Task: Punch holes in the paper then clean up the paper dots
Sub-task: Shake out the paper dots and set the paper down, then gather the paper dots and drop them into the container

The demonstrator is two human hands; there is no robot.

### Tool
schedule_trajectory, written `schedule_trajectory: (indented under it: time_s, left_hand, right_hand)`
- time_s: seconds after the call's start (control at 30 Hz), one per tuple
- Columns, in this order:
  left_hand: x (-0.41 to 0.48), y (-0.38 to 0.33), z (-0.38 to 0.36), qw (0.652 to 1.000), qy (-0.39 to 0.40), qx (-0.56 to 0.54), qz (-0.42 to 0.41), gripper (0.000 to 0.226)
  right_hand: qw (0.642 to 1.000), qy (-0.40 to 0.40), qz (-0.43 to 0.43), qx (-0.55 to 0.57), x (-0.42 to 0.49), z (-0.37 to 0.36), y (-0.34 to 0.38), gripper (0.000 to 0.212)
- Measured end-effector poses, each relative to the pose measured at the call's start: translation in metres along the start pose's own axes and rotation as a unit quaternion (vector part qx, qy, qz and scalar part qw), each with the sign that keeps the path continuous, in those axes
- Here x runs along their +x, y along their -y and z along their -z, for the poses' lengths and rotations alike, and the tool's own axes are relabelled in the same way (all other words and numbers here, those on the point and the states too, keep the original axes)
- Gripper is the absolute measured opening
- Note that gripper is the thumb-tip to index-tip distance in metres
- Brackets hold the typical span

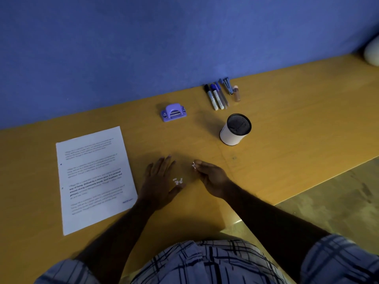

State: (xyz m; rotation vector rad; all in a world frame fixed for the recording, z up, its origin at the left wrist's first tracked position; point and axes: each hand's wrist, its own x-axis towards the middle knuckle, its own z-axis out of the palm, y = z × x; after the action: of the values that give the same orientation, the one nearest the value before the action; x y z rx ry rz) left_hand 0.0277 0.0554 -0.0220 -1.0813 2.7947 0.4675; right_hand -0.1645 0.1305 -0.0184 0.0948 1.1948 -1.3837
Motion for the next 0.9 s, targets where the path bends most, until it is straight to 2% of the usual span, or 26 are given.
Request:
schedule_trajectory:
  time_s: [0.13,0.33,0.4,0.5,0.63,0.73,0.8,0.83,0.9]
  left_hand:
    - [0.015,-0.012,0.006,1.0,-0.01,-0.015,-0.013,0.091]
    - [0.044,-0.033,0.018,0.999,-0.01,0.016,-0.032,0.096]
    - [0.052,-0.041,0.022,0.999,-0.013,0.016,-0.036,0.093]
    - [0.064,-0.05,0.023,0.999,-0.01,0.02,-0.038,0.093]
    - [0.075,-0.059,0.023,0.999,-0.008,0.029,-0.041,0.094]
    - [0.079,-0.064,0.02,0.998,-0.001,0.041,-0.039,0.098]
    - [0.083,-0.065,0.018,0.998,0.004,0.048,-0.035,0.1]
    - [0.084,-0.066,0.017,0.998,0.006,0.052,-0.034,0.1]
    - [0.087,-0.067,0.016,0.998,0.007,0.055,-0.03,0.1]
  right_hand:
    - [0.994,0.02,-0.023,0.105,-0.008,0.004,0.026,0.017]
    - [0.978,0.049,0.015,0.201,-0.018,0.01,0.082,0.02]
    - [0.974,0.048,0.043,0.219,-0.018,0.014,0.106,0.021]
    - [0.978,0.051,0.089,0.183,-0.016,0.024,0.143,0.02]
    - [0.984,0.021,0.166,0.055,-0.006,0.035,0.178,0.017]
    - [0.959,-0.009,0.243,-0.142,0.003,0.04,0.191,0.015]
    - [0.916,-0.037,0.282,-0.282,0.009,0.043,0.197,0.016]
    - [0.881,-0.059,0.301,-0.361,0.013,0.045,0.2,0.017]
    - [0.778,-0.089,0.335,-0.524,0.018,0.048,0.205,0.019]
